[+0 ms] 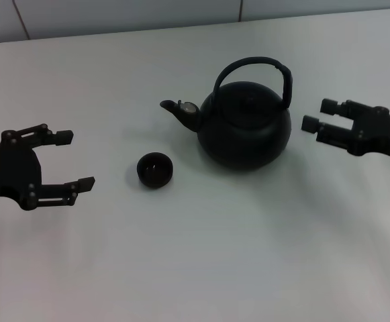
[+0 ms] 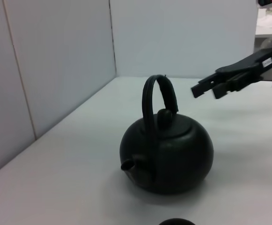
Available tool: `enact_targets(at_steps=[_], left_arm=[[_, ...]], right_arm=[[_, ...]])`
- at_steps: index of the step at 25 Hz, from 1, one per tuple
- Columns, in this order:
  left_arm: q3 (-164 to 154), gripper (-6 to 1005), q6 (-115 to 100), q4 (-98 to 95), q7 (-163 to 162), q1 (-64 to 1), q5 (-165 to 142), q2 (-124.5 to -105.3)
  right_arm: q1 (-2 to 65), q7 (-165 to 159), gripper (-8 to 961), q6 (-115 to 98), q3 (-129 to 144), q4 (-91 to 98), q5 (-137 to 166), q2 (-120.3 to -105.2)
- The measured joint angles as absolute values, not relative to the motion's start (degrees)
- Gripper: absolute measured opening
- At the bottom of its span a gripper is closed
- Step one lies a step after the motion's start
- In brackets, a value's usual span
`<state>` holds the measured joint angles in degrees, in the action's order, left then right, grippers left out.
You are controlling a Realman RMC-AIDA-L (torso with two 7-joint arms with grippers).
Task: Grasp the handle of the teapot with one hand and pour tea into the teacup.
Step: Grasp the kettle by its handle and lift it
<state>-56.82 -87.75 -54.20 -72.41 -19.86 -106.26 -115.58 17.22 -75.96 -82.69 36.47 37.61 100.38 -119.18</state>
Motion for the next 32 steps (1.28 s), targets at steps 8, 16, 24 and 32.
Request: enact_targets(at_steps=[8, 16, 24, 32], left_arm=[[-56.6, 870, -87.8, -54.2, -71.8, -20.0, -106.2, -116.40], [-56.6, 870, -87.3, -54.1, -71.8, -20.0, -106.3, -116.69], [-56.5, 870, -87.2, -54.0, -71.8, -20.2, -106.5, -116.73], [-56.5, 870, -86.3, -53.8, -71.8, -20.3, -106.5, -116.71]], right_arm=[[18.9, -74.2, 687, -78.5, 36.3, 36.0, 99.1, -119.18], [22.5, -71.3, 684, -76.2, 35.9, 30.8, 96.9, -119.18], [26.2, -70.6, 681, -70.6, 36.3, 27.0, 96.4, -119.25], [27.0, -70.6, 678, -68.6, 36.0, 25.8, 96.4, -119.27]])
